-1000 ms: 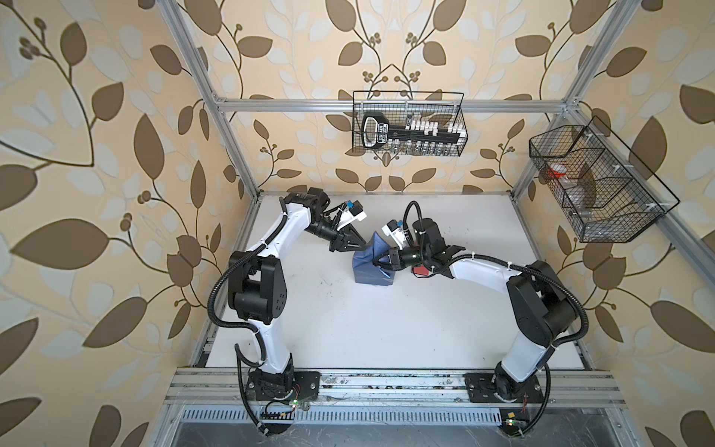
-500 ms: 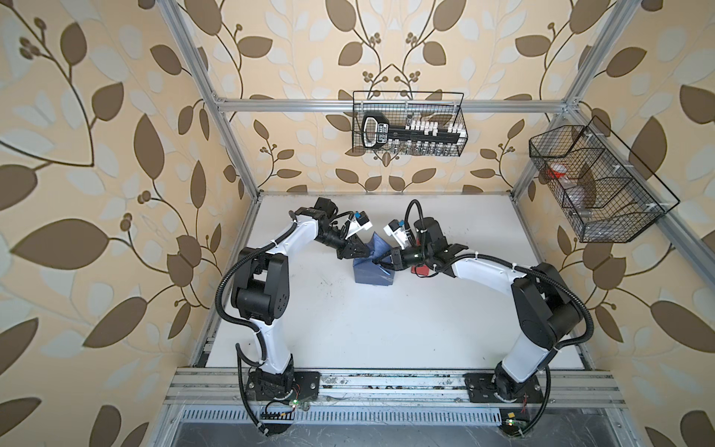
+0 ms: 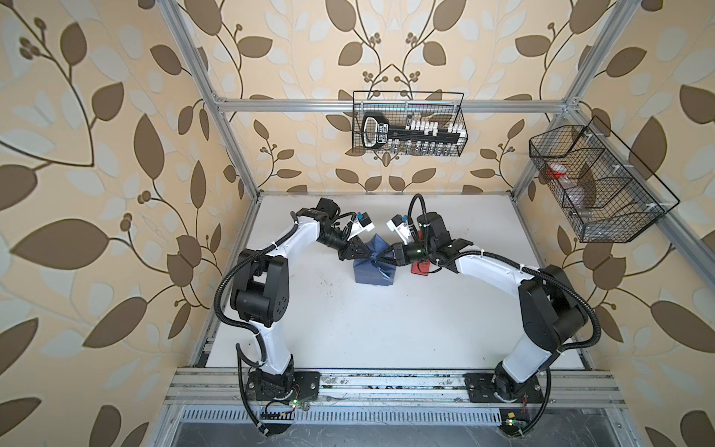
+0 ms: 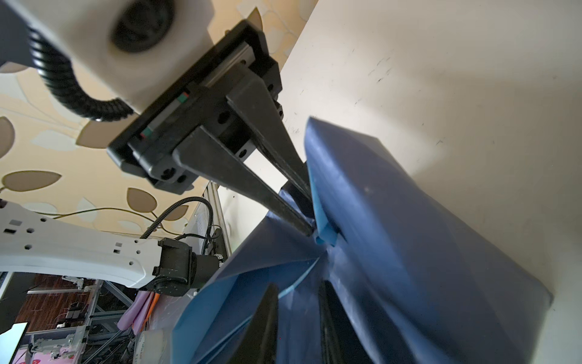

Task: Wrap a gift box in wrapping paper
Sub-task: Fold the wrapping paper for the gift box.

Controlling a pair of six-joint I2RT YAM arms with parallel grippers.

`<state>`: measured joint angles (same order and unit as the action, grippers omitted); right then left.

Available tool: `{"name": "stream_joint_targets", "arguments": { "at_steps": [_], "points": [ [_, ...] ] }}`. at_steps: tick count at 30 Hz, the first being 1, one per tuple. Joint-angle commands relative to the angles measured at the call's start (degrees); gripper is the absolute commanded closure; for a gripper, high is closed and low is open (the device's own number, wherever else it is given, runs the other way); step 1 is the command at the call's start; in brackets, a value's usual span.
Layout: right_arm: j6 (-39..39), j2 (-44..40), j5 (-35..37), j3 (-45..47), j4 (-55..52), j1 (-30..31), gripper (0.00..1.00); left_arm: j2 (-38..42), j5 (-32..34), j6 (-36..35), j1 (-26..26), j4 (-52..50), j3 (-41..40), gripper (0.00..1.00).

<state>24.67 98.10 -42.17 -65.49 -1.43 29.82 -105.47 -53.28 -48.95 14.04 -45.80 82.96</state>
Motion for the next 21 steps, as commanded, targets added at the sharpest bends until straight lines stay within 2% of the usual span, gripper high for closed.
{"name": "stream_joint_targets", "arguments": {
  "at_steps": [1, 8, 15, 18, 21],
  "points": [
    [0.8, 2.0, 0.3, -2.2, 1.1, 2.3, 0.76, 2.9, 1.6, 0.8, 1.1, -2.5, -0.9, 0.84],
    [1.4, 5.6, 2.1, -0.8, 2.1, 2.5, 0.77, 3.7, 2.1, 0.9, 1.3, -2.8, -0.5, 0.87],
    [1.0, 6.2, 3.7, 4.0, 2.6, 0.0, 0.79, 5.2, 0.3, -3.6, -0.1, -12.9, 8.3, 0.83],
    [0.1, 4.9, 3.7, 5.0, 2.7, 0.0, 0.79, 5.0, -0.1, -1.2, -2.8, -12.0, 12.3, 0.73],
    [-0.1, 4.7, 3.3, 5.4, 2.7, 0.1, 0.79, 3.2, 3.2, 3.1, -3.5, -4.2, 11.5, 0.47]
  ]
}}
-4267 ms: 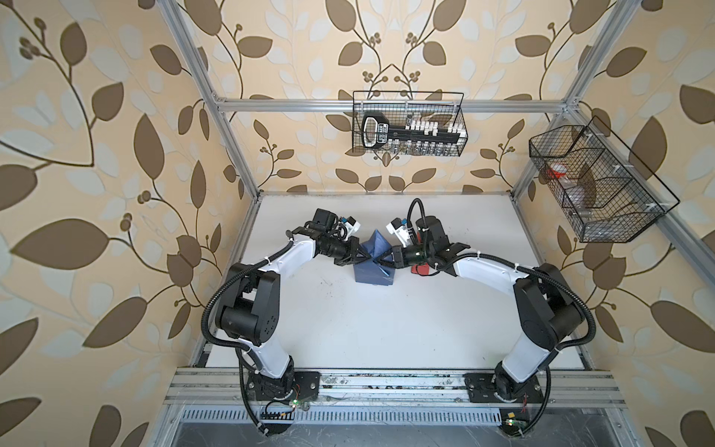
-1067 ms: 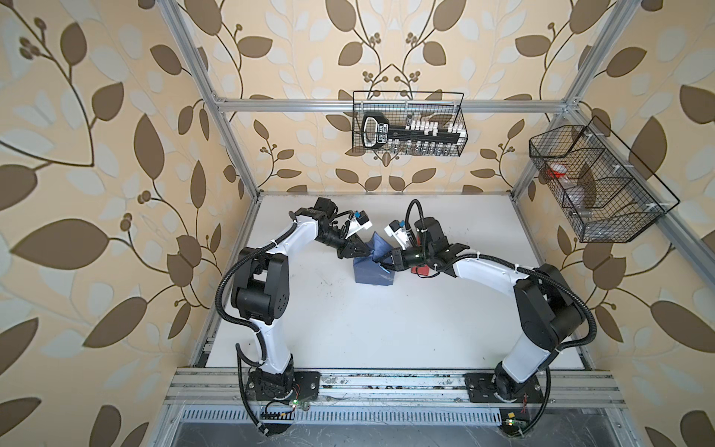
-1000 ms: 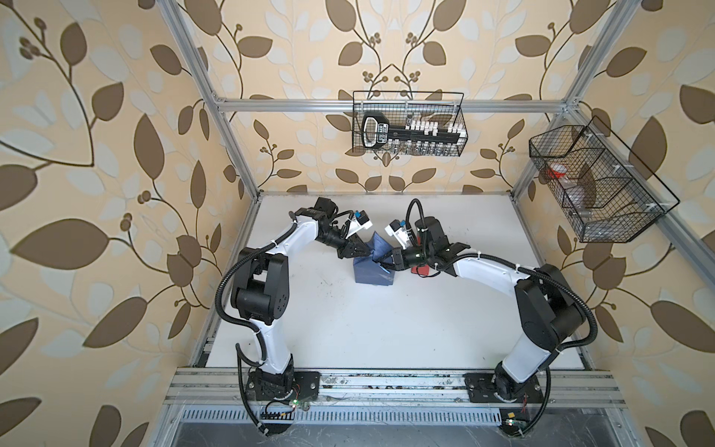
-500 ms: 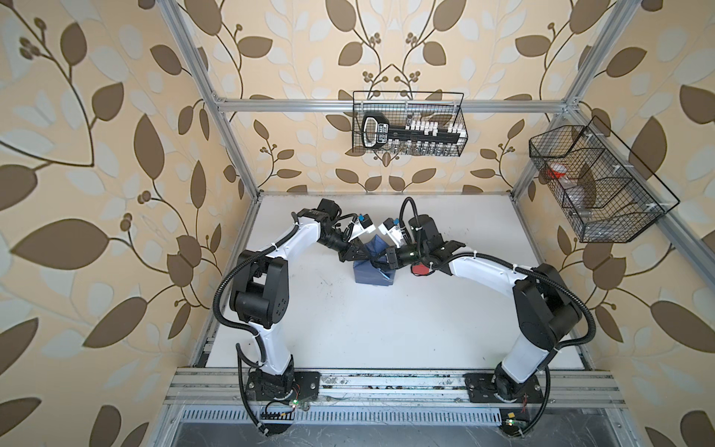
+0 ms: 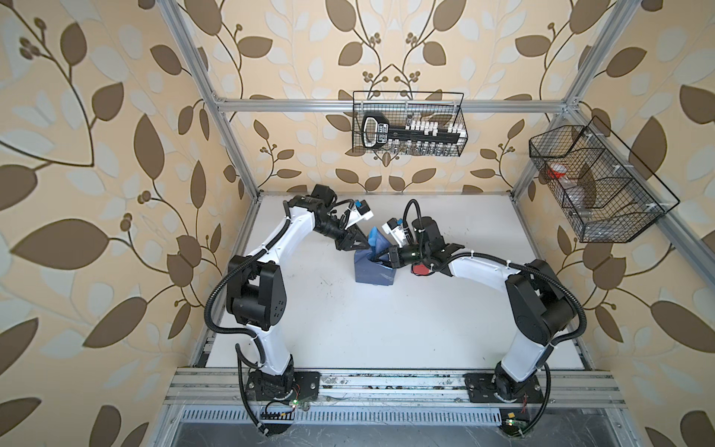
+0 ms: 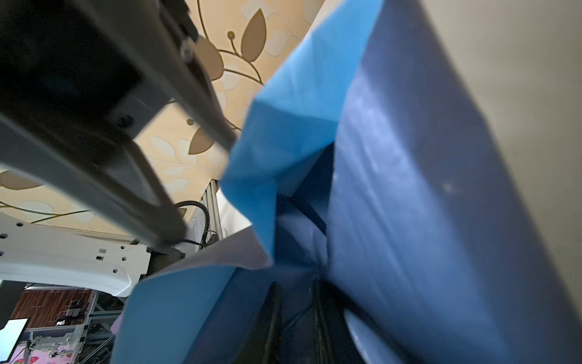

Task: Wrap a gift box in wrapping paper
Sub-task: Fold the wrapping paper for the gift box.

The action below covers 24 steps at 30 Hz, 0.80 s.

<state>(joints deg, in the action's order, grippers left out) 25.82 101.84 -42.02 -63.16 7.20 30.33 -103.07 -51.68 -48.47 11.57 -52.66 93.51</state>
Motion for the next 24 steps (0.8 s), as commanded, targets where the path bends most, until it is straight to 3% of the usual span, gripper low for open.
{"name": "stream_joint_targets", "arguments": {
  "at_steps": [1, 5, 9, 13, 18, 22, 24],
  "points": [
    [-1.2, 0.9, 3.1, 3.1, -5.9, -0.2, 0.79, -0.9, 1.7, 2.6, -1.1, 3.1, 1.6, 0.45],
    [-1.7, 0.5, 3.2, 3.4, -5.8, 0.3, 0.78, -8.1, 0.4, -3.8, -1.4, -6.4, 8.7, 0.46],
    [-1.5, -0.2, 3.1, 3.3, -6.1, 0.6, 0.78, -5.4, -5.5, -4.8, -4.0, -8.5, 7.3, 0.53],
    [-1.8, -1.1, 2.4, 2.4, -6.5, 0.9, 0.78, 2.6, -5.6, 0.6, -5.7, -2.5, 1.2, 0.53],
    [-2.2, -3.1, 1.7, 0.2, -7.0, 1.0, 0.77, 7.0, -3.3, 8.6, -8.5, -1.3, -1.0, 0.51],
    [-2.3, -4.1, 1.0, -1.7, -8.5, 0.9, 0.76, 7.6, 1.7, 16.3, -8.9, -2.4, -4.3, 0.57],
    [-2.7, -5.2, 0.8, -2.0, -8.8, 1.0, 0.75, 7.6, 1.4, 17.3, -8.8, -4.0, -5.9, 0.69]
  ]
}}
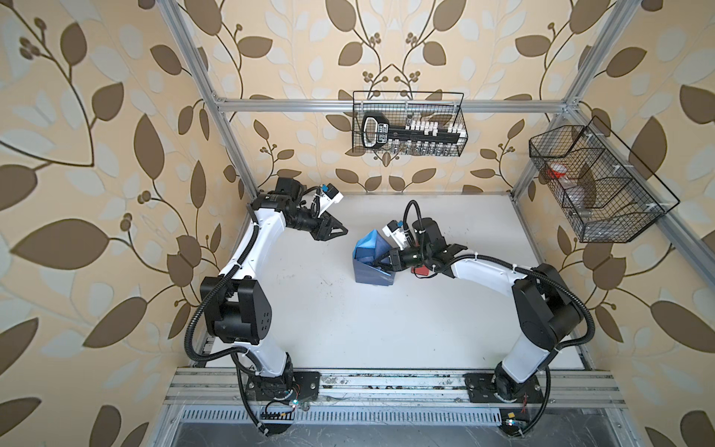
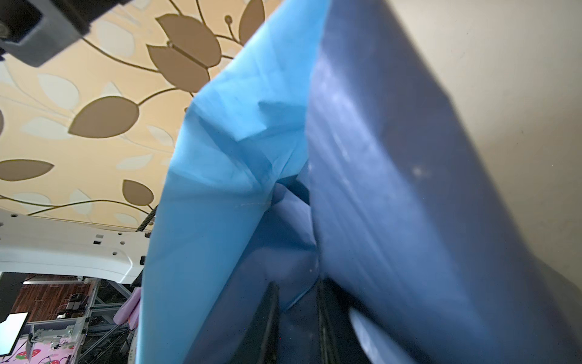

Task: Wrap a gift box in wrapping paper
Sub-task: Fold the wrapping paper for the gift box.

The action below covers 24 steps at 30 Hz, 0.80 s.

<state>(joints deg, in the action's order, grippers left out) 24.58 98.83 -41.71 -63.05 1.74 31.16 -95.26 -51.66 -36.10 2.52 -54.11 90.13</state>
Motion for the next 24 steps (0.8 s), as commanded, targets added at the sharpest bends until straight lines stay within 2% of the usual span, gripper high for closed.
{"name": "stream_joint_targets", "arguments": {
  "at_steps": [1, 5, 9, 16, 20, 24],
  "points": [
    [-1.6, -2.6, 0.3, -2.3, -3.6, -0.1, 0.75, 0.2, 1.9, 7.4, 0.3, -1.6, -4.1, 0.73],
    [-1.2, -4.8, -0.5, -2.1, -4.2, -1.7, 0.75, 1.1, 3.0, 15.5, 0.3, 4.1, -9.6, 0.79],
    [-1.9, -6.9, -0.5, -0.4, -4.4, -3.8, 0.76, 1.8, -1.6, 24.0, 2.0, 10.7, -15.2, 0.81],
    [-2.3, -5.8, -0.2, 2.9, -3.8, -4.5, 0.76, 3.6, -4.0, 24.2, 4.4, 9.7, -18.2, 0.82],
    [-2.2, -3.9, 0.2, 3.5, -3.1, -4.2, 0.76, 3.4, -7.6, 31.2, 6.3, 18.5, -21.0, 0.82],
    [-4.0, -5.1, 1.1, -0.7, -7.6, -2.4, 0.76, 3.1, -6.3, 29.5, 7.1, 16.2, -19.0, 0.81]
  ]
}}
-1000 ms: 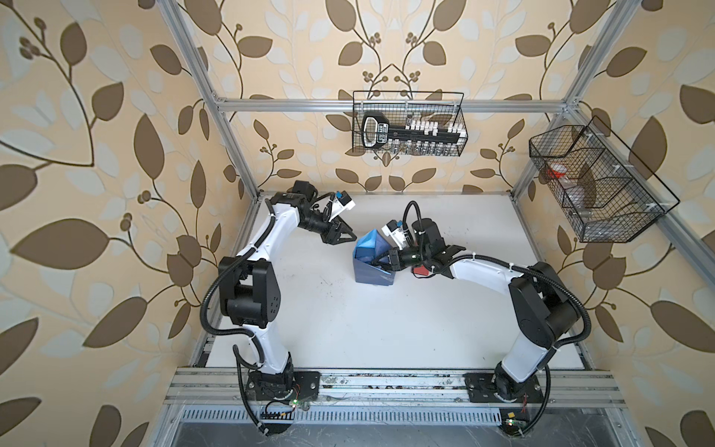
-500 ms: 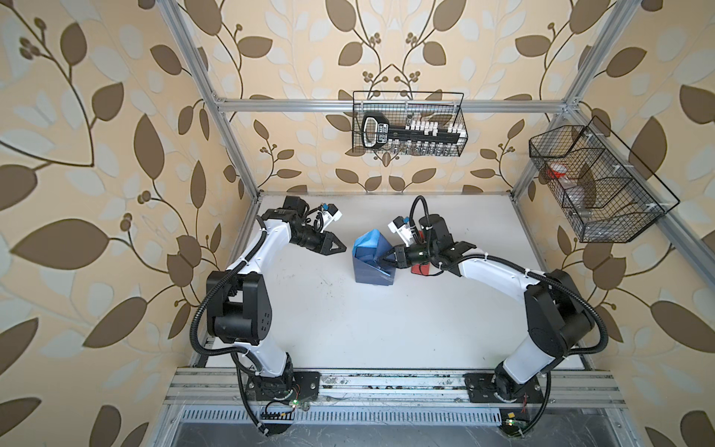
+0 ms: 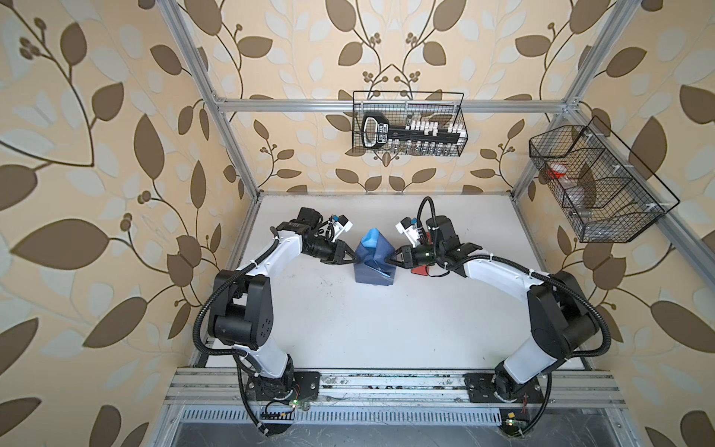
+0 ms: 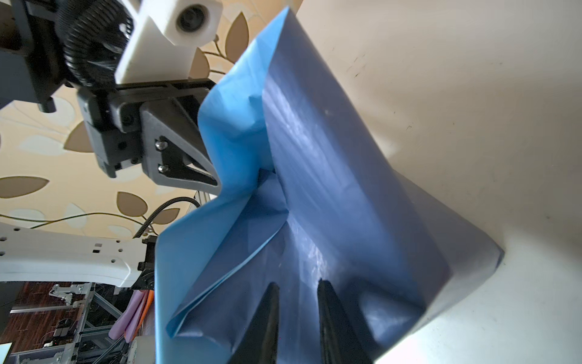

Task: Wrap a gift box in wrapping paper
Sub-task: Fold the wrapping paper for the gift box.

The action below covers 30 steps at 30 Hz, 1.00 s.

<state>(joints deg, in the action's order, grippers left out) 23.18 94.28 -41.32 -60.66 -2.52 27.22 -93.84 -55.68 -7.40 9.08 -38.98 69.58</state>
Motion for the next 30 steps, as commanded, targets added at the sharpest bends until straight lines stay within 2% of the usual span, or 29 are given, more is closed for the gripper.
{"name": "stream_joint_targets", "arguments": {
  "at_steps": [1, 3, 6, 9, 12, 19, 24, 30],
  "points": [
    [-3.9, -1.1, 1.1, -5.0, -5.3, 2.4, 0.76, 1.6, -1.5, -0.5, 0.6, -0.2, 2.1, 0.81],
    [-5.9, -1.7, 2.2, -9.6, -8.4, 4.0, 0.76, 1.4, 0.1, -1.0, 0.6, -0.2, 1.6, 0.8],
    [-5.5, 0.1, 5.6, -14.9, -10.9, 5.3, 0.78, 1.2, 0.2, 2.3, 0.6, 4.2, -0.7, 0.8],
    [-7.8, 3.2, 10.2, -19.5, -14.5, 6.4, 0.81, 1.3, 0.2, 0.7, 0.5, 2.9, -0.5, 0.8],
    [-9.5, 6.8, 12.0, -23.3, -16.8, 6.6, 0.83, 1.7, 0.3, 0.2, 0.5, 2.8, -0.6, 0.8],
    [-10.3, 11.0, 14.5, -25.5, -17.6, 6.9, 0.91, 2.3, 0.5, 1.2, 0.5, 5.3, -2.7, 0.8],
    [-11.1, 11.0, 15.5, -24.2, -16.7, 7.6, 0.98, 1.4, 1.0, 1.2, 0.5, 5.8, -2.8, 0.8],
    [-9.2, 12.7, 17.1, -23.4, -12.3, 9.4, 0.99, 0.4, 1.6, 1.8, 0.7, 7.0, -2.9, 0.8]
  ]
}}
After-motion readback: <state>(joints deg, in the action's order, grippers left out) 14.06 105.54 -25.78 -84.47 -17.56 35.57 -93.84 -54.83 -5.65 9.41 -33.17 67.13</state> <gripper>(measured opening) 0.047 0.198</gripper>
